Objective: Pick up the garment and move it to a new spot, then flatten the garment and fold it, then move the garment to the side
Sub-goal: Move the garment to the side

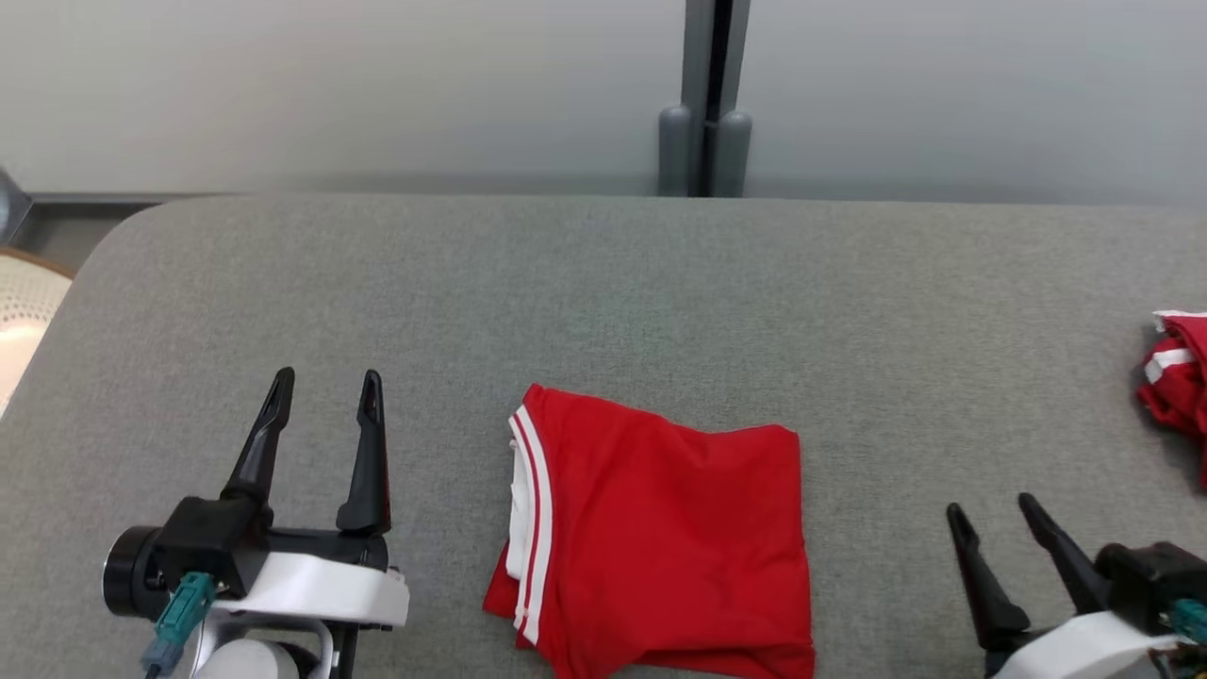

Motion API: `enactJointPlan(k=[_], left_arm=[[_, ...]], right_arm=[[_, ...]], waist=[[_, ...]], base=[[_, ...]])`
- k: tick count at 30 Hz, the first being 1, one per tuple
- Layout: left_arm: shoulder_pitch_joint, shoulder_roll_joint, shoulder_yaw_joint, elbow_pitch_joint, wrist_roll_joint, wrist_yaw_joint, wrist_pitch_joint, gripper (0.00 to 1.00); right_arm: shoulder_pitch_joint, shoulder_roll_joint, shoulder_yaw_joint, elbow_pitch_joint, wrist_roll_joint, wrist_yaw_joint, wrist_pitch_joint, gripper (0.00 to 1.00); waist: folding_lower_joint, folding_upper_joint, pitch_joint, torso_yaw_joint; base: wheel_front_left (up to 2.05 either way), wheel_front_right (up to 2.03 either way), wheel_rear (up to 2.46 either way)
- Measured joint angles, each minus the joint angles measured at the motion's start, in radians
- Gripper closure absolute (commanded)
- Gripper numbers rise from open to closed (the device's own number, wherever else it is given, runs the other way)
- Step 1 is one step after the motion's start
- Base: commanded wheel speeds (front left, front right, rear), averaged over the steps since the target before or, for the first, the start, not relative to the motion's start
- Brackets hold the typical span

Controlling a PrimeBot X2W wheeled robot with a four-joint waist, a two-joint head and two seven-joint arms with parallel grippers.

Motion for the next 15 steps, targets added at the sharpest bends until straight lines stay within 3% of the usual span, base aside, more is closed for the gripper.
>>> enactJointPlan(k=[7,12,13,14,15], left_arm=[[-0.072,-0.042,-0.006,0.025,0.019,-0.021,-0.017,0.00],[-0.097,-0.063,0.004,0.051,0.032,-0.037,-0.021,0.00],[-0.097,-0.067,0.007,0.055,0.033,-0.038,-0.021,0.00],[-0.097,-0.069,0.011,0.061,0.034,-0.042,-0.021,0.00],[-0.097,-0.070,0.014,0.068,0.035,-0.046,-0.022,0.00]], right_arm=[[-0.134,-0.016,0.204,0.171,0.021,0.000,-0.015,0.00],[-0.188,-0.019,0.286,0.269,0.060,0.000,-0.006,0.00],[-0.198,-0.021,0.289,0.278,0.061,0.000,-0.007,0.21],[-0.205,-0.018,0.289,0.282,0.067,0.000,-0.011,0.51],[-0.210,-0.018,0.292,0.290,0.067,0.000,-0.012,0.71]], waist=[[0.0000,0.0000,0.110,0.075],[0.0000,0.0000,0.167,0.110],[0.0000,0.0000,0.172,0.114],[0.0000,0.0000,0.174,0.115],[0.0000,0.0000,0.174,0.114]], base=[[0.00,0.00,0.00],[0.00,0.00,0.00],[0.00,0.00,0.00],[0.00,0.00,0.00],[0.00,0.00,0.00]])
